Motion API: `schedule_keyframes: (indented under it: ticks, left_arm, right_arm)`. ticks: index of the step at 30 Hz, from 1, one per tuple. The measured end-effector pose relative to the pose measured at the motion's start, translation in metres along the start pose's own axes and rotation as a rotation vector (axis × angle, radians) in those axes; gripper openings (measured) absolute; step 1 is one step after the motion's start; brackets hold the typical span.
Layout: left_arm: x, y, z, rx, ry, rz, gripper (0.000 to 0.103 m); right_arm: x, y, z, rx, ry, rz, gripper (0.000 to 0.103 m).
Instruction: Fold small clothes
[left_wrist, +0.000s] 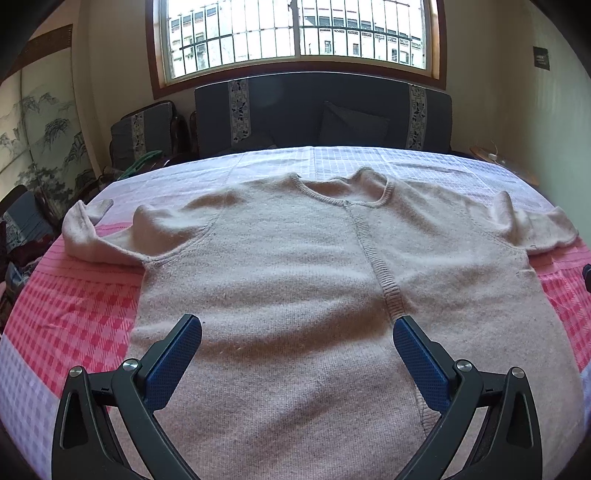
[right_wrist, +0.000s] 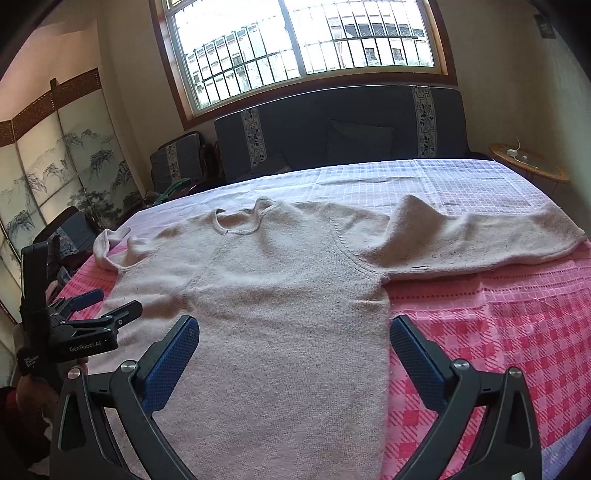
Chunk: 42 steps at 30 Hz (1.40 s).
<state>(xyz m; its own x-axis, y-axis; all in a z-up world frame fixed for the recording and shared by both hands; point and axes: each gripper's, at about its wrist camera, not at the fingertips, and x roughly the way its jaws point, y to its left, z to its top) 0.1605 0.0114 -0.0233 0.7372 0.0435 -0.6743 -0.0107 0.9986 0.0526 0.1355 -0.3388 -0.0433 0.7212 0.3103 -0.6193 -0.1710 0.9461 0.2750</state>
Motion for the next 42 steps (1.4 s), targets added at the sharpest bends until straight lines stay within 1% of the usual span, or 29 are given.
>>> schedule_keyframes:
  ticks: [1,2,3,5,7,8,10,11,12,13,14,16,21,22,23,24,25,26,28,29,31,33,34,36,38,40,42]
  left_arm:
    - [0.003,0.005,-0.002,-0.002,-0.009,0.013,0.103]
    - [0.007,0.009,-0.004,-0.005,-0.013,0.019,0.103]
    - [0.012,0.014,-0.005,-0.02,0.01,0.012,0.103]
    - [0.019,0.022,-0.006,-0.062,0.046,-0.022,0.103]
    - [0.02,0.026,-0.007,-0.085,0.055,-0.043,0.103]
    - [0.021,0.028,-0.008,-0.093,0.058,-0.063,0.103]
    - [0.023,0.031,-0.009,-0.114,0.074,-0.085,0.103]
    - [0.026,0.033,-0.01,-0.128,0.089,-0.093,0.103]
    - [0.029,0.035,-0.011,-0.147,0.107,-0.109,0.103]
    - [0.032,0.038,-0.012,-0.169,0.124,-0.127,0.103]
    - [0.035,0.041,-0.013,-0.191,0.137,-0.138,0.103]
    - [0.036,0.044,-0.014,-0.216,0.142,-0.148,0.103]
    - [0.039,0.036,-0.013,-0.181,0.159,-0.122,0.103]
    - [0.04,0.035,-0.013,-0.177,0.161,-0.118,0.103]
    - [0.04,0.035,-0.013,-0.177,0.162,-0.117,0.103]
    - [0.04,0.035,-0.013,-0.178,0.162,-0.119,0.103]
    - [0.039,0.036,-0.014,-0.181,0.161,-0.121,0.103]
    - [0.039,0.035,-0.014,-0.184,0.16,-0.122,0.103]
    - [0.039,0.036,-0.013,-0.192,0.158,-0.129,0.103]
    - [0.039,0.037,-0.013,-0.197,0.157,-0.133,0.103]
    - [0.039,0.04,-0.013,-0.206,0.154,-0.14,0.103]
    - [0.038,0.043,-0.013,-0.218,0.148,-0.148,0.103]
    - [0.037,0.045,-0.014,-0.231,0.143,-0.152,0.103]
    - [0.035,0.053,-0.015,-0.272,0.128,-0.157,0.103]
    - [0.033,0.063,-0.017,-0.326,0.112,-0.15,0.103]
    - [0.03,0.074,-0.02,-0.383,0.094,-0.165,0.103]
    - [0.029,0.082,-0.022,-0.422,0.079,-0.18,0.103]
  right_arm:
    - [0.001,-0.024,0.006,0.063,-0.001,0.02,0.098]
    - [0.002,-0.052,0.012,0.133,-0.005,0.031,0.087]
    - [0.003,-0.079,0.016,0.205,-0.01,0.029,0.078]
    - [0.007,-0.143,0.025,0.369,-0.023,0.021,0.07]
    - [0.008,-0.208,0.033,0.535,-0.052,0.016,0.068]
    - [0.007,-0.238,0.037,0.601,-0.065,-0.006,0.068]
    - [0.003,-0.29,0.045,0.705,-0.101,-0.041,0.068]
    - [0.001,-0.311,0.05,0.738,-0.118,-0.074,0.068]
    - [-0.002,-0.328,0.054,0.766,-0.131,-0.107,0.068]
    - [-0.003,-0.345,0.058,0.79,-0.14,-0.122,0.068]
    - [-0.001,-0.358,0.062,0.808,-0.133,-0.125,0.068]
    - [0.006,-0.378,0.068,0.83,-0.109,-0.165,0.068]
    - [0.021,-0.397,0.086,0.829,-0.145,-0.138,0.066]
    - [0.022,-0.399,0.086,0.836,-0.148,-0.132,0.062]
    - [0.027,-0.4,0.085,0.842,-0.126,-0.142,0.028]
    - [0.031,-0.4,0.083,0.847,-0.096,-0.164,0.01]
    - [0.031,-0.397,0.081,0.847,-0.098,-0.187,0.01]
    - [0.029,-0.388,0.082,0.828,-0.123,-0.189,0.009]
    - [0.021,-0.351,0.092,0.745,-0.165,-0.178,0.009]
    - [0.019,-0.326,0.1,0.703,-0.18,-0.144,0.009]
    - [0.023,-0.265,0.12,0.622,-0.195,-0.048,0.009]
    - [0.038,-0.194,0.142,0.514,-0.192,0.041,0.009]
    - [0.049,-0.156,0.152,0.468,-0.187,0.099,0.009]
    - [0.076,-0.084,0.163,0.386,-0.155,0.182,0.009]
    - [0.111,-0.015,0.163,0.301,-0.092,0.242,0.009]
    - [0.148,0.045,0.15,0.232,-0.015,0.269,0.009]
    - [0.178,0.09,0.131,0.171,0.051,0.28,0.009]
